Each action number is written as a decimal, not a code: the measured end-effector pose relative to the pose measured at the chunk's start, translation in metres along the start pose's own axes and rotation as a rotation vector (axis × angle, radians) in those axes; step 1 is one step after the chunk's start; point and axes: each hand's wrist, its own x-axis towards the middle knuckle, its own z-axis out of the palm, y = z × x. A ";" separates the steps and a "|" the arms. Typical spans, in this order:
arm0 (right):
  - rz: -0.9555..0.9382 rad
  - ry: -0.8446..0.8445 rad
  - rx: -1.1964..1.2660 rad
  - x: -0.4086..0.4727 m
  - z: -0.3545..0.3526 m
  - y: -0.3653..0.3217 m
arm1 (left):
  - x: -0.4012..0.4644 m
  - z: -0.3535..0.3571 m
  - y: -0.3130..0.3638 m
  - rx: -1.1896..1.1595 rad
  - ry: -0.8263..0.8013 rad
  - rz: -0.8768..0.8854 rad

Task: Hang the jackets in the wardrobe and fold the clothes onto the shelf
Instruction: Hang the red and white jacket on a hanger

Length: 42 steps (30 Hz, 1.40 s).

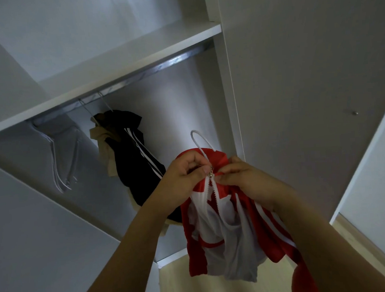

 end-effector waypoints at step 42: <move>-0.202 0.533 -0.012 0.032 -0.009 0.024 | 0.023 0.004 -0.023 -0.243 0.329 -0.349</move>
